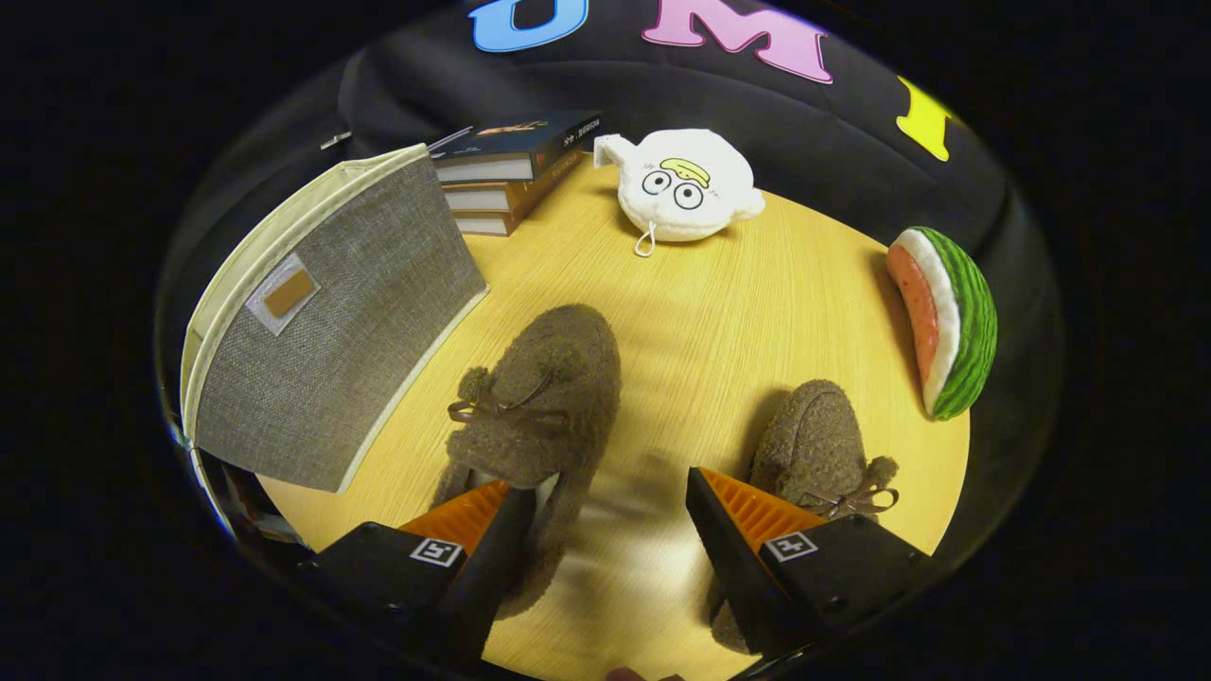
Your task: Open the storage box then place both shoes into the box .Put the left shoe in first, then the right shoe, with the right side of both shoes facing outward in a uniform manner.
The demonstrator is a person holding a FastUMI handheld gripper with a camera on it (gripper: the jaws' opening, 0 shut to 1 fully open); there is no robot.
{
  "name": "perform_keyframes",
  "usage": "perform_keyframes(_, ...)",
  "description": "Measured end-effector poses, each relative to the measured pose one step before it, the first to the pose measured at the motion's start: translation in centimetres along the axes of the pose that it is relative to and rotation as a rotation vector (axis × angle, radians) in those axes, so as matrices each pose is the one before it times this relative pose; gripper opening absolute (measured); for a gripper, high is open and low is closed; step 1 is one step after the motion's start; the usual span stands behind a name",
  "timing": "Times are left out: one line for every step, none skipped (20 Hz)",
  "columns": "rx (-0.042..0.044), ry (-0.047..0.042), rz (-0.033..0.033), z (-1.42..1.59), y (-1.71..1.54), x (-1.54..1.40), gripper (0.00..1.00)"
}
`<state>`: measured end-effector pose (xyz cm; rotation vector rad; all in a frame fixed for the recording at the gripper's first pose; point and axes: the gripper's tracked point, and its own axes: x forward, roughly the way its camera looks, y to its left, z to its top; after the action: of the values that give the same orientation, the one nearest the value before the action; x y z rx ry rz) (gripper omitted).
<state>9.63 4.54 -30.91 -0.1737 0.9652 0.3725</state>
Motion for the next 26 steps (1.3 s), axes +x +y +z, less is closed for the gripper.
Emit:
perform_keyframes(0.00435, 0.01013, 0.00183, -0.039, 0.075, 0.352, 0.99)
perform_keyframes(0.00368, 0.00818, 0.0015, 0.024, 0.119, 0.274, 0.99)
perform_keyframes(0.00327, 0.00394, 0.0078, 0.041, 0.207, 0.237, 0.99)
perform_keyframes(0.00308, 0.00383, 0.00848, 0.051, 0.253, 0.136, 0.98)
perform_keyframes(0.00682, 0.00393, 0.01065, 0.023, 0.262, 0.079, 0.95)
perform_keyframes(0.00957, 0.00348, 0.00523, 0.083, 0.372, 0.244, 0.85)
perform_keyframes(0.00103, 0.00389, 0.0026, 0.019, 0.261, 0.003, 0.76)
perform_keyframes(-0.00333, -0.00084, 0.00005, 0.069, 0.215, 0.125, 0.61)
perform_keyframes(-0.0045, 0.00216, 0.00065, -0.011, 0.338, 0.095, 0.56)
perform_keyframes(0.00313, 0.00614, 0.00235, -0.045, 0.35, 0.117, 0.48)
perform_keyframes(0.00972, 0.00354, -0.01122, 0.057, 0.044, 0.021, 0.44)
perform_keyframes(0.01197, 0.00515, -0.00789, 0.028, 0.009, 0.061, 0.36)
perform_keyframes(0.01272, 0.00202, -0.00945, 0.143, -0.043, 0.061, 0.29)
perform_keyframes(0.0104, -0.00403, -0.00466, 0.068, -0.115, 0.033, 0.2)
perform_keyframes(0.0117, 0.00167, 0.00179, -0.053, -0.055, -0.041, 0.14)
perform_keyframes(0.0123, -0.00202, 0.0033, 0.106, -0.066, 0.001, 0.08)
perform_keyframes(0.01145, 0.00292, 0.00917, 0.056, 0.068, -0.165, 0.07)
perform_keyframes(0.01638, 0.00209, 0.01242, 0.13, 0.104, -0.3, 0.05)
perform_keyframes(0.02275, -0.00353, 0.01271, 0.347, 0.223, -0.31, 0.05)
perform_keyframes(0.01985, -0.0095, 0.00859, 0.399, 0.212, -0.515, 0.05)
perform_keyframes(0.01135, -0.0111, 0.00925, 0.521, 0.241, -0.655, 0.05)
perform_keyframes(0.00612, -0.01529, 0.00305, 0.481, 0.149, -0.816, 0.05)
perform_keyframes(0.00636, -0.02023, 0.00556, 0.598, 0.24, -1.004, 0.05)
perform_keyframes(0.00979, -0.02162, 0.0062, 0.581, 0.273, -0.991, 0.05)
perform_keyframes(0.01409, -0.01972, 0.00687, 0.559, 0.319, -1.121, 0.05)
perform_keyframes(0.01845, -0.01332, 0.00917, 0.354, 0.36, -1.12, 0.05)
